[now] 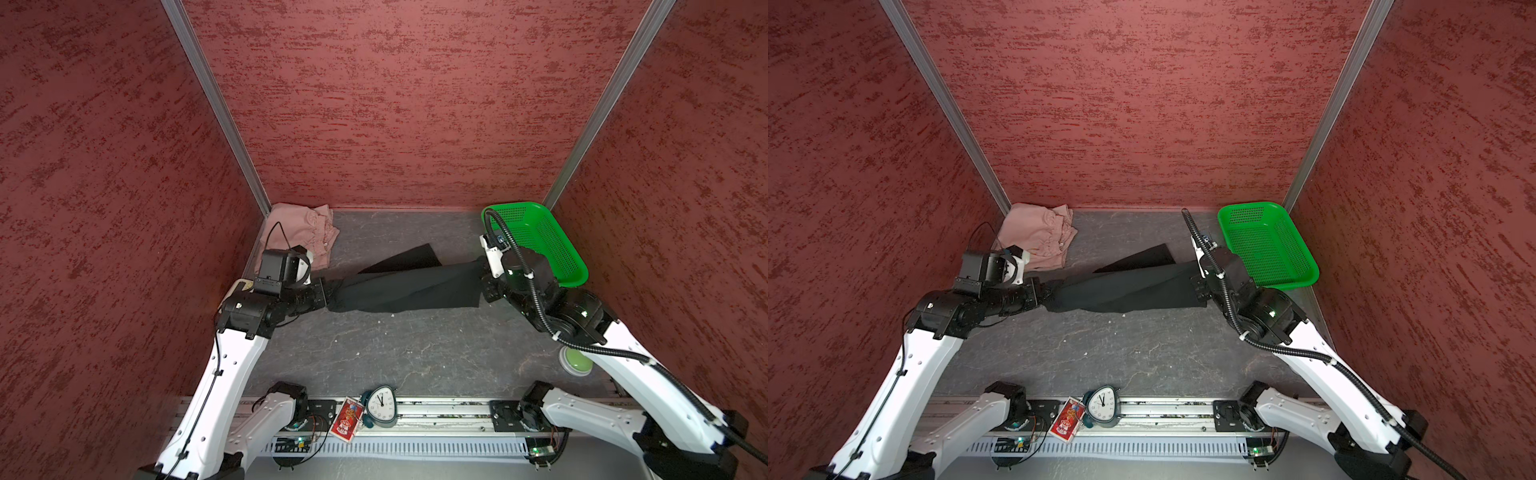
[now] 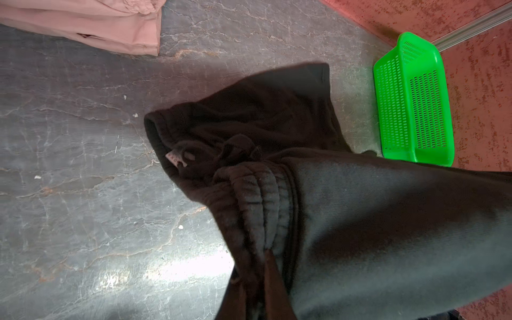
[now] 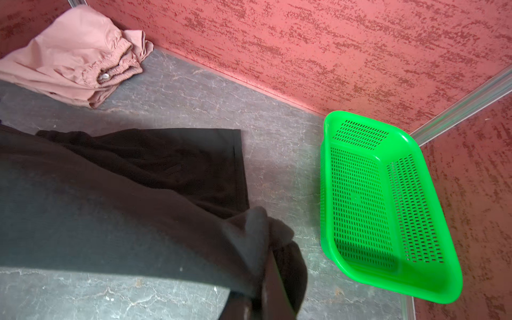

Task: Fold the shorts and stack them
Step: 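Stretch the folded sweatpants between both grippers and lower them onto the table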

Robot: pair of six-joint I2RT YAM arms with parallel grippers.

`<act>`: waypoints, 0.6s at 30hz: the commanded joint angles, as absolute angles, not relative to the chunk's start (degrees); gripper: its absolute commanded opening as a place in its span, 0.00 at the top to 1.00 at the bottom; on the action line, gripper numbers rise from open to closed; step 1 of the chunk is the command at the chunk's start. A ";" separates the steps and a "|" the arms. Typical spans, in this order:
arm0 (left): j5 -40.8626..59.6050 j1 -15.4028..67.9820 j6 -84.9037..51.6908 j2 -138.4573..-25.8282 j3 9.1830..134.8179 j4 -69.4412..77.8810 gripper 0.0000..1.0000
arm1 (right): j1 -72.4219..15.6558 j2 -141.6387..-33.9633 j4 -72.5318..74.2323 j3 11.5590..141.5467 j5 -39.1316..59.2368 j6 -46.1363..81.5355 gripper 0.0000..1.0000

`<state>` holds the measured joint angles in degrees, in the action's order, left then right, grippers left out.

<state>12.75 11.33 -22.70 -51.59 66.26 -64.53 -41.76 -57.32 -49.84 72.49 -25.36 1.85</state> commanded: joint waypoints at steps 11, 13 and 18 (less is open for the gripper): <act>7.83 8.30 -20.43 -55.96 66.38 -66.46 1.00 | -41.24 -65.70 -47.35 78.03 -32.32 -5.13 1.00; 8.73 6.52 -19.12 -57.44 66.79 -65.96 1.00 | -40.67 -67.94 -47.21 79.43 -30.73 -6.34 1.00; 10.53 2.56 -15.91 -63.18 68.84 -65.03 1.00 | -36.51 -73.96 -45.90 83.23 -25.84 -9.68 1.00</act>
<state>12.01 4.49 -19.53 -61.01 66.92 -65.91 -39.40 -72.86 -48.93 79.31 -25.76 -6.17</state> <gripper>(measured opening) 0.091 0.066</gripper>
